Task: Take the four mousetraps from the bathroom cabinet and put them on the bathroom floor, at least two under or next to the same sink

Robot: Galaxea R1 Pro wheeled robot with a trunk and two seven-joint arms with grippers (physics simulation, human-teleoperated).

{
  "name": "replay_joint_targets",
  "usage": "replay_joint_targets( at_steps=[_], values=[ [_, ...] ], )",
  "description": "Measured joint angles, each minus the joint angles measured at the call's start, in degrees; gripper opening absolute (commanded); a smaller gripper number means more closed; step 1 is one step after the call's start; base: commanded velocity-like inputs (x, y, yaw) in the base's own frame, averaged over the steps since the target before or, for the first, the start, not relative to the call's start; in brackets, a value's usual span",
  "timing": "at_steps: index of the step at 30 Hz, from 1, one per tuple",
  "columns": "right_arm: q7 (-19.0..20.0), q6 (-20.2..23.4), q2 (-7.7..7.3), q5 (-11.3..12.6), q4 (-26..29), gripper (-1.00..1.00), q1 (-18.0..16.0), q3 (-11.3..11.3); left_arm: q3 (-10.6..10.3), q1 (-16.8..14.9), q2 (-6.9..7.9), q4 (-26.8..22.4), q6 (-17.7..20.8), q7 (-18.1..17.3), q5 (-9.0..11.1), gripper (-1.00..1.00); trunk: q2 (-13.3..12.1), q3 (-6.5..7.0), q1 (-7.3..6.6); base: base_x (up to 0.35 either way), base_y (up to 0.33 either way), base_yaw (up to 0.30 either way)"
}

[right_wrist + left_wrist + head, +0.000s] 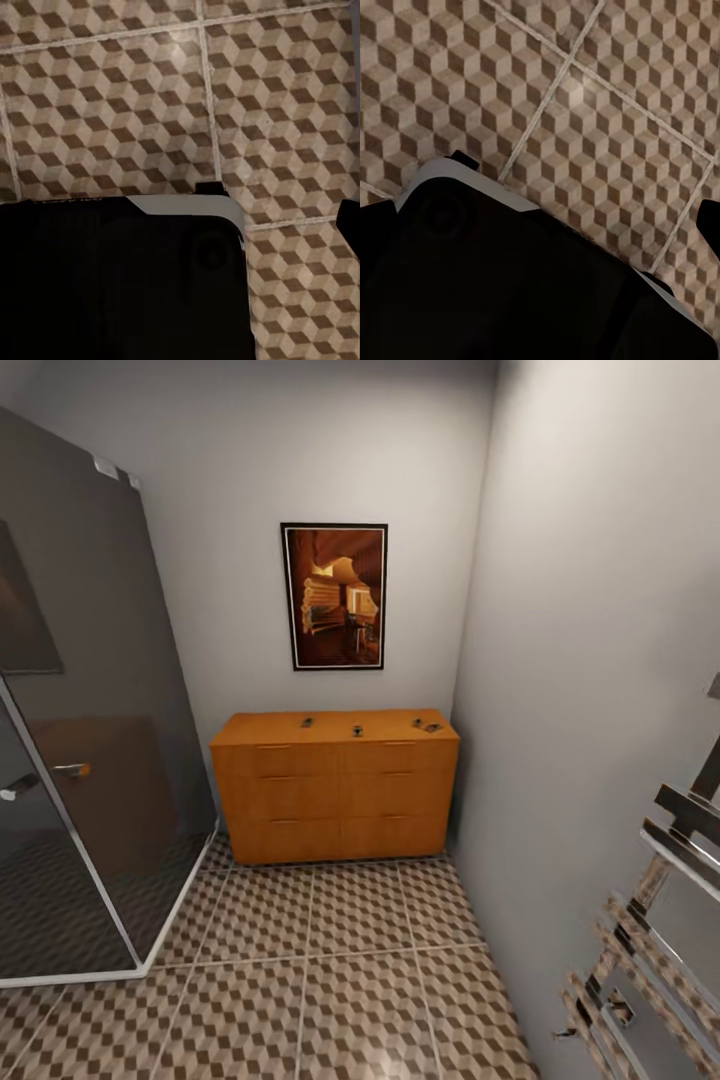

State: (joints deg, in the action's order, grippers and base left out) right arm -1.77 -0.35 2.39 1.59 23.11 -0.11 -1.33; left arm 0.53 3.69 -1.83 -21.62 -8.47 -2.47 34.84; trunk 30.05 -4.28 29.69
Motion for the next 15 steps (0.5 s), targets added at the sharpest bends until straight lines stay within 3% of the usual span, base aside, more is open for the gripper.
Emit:
replay_joint_targets(
  at_steps=[11, 15],
  values=[
    [0.27, -0.05, -0.05, -0.24, -3.79, 1.0, -0.02, -0.2, -0.03, 0.0, 0.0, -0.01, 0.0, 0.0, 0.0, 1.0, 0.0, 0.03, 0.0, 0.208, 0.277, -0.009],
    [0.51, 0.1, 0.73, -0.6, -3.79, 1.0, -0.69, -0.11, 0.14, 0.37, 0.35, -0.95, 0.91, -0.08, -0.02, 1.0, 0.0, 0.03, 0.02, 0.0, 0.0, 0.0]
  ],
)
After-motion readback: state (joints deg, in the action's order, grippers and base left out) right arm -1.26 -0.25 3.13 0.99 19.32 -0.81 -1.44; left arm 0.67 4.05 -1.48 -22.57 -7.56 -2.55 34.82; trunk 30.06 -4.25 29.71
